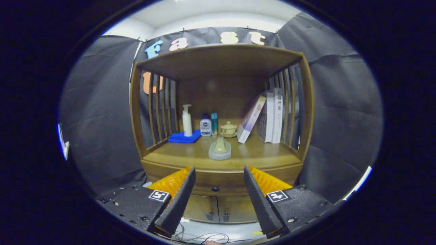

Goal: Pull open the drawer, take out the items inside it, and place them on the countertop above the cabinet.

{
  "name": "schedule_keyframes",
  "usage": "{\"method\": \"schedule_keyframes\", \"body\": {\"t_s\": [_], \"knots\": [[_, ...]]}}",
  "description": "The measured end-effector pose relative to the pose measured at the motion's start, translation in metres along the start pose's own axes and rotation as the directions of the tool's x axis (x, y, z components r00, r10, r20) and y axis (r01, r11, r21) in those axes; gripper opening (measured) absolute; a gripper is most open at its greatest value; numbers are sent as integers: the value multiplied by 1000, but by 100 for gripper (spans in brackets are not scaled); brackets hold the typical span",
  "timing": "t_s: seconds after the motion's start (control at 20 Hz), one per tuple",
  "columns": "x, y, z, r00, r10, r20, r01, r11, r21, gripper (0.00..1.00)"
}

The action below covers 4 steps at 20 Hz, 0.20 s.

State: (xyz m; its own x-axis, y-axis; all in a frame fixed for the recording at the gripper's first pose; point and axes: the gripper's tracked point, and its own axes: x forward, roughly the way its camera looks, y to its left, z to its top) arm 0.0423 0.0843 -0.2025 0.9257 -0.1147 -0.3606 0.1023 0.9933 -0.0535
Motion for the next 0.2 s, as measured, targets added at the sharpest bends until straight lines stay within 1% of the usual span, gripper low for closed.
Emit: {"method": "schedule_keyframes", "body": {"t_s": [0.2], "knots": [[-34,-8,48,999,4,40,-4,1000,-5,90]]}}
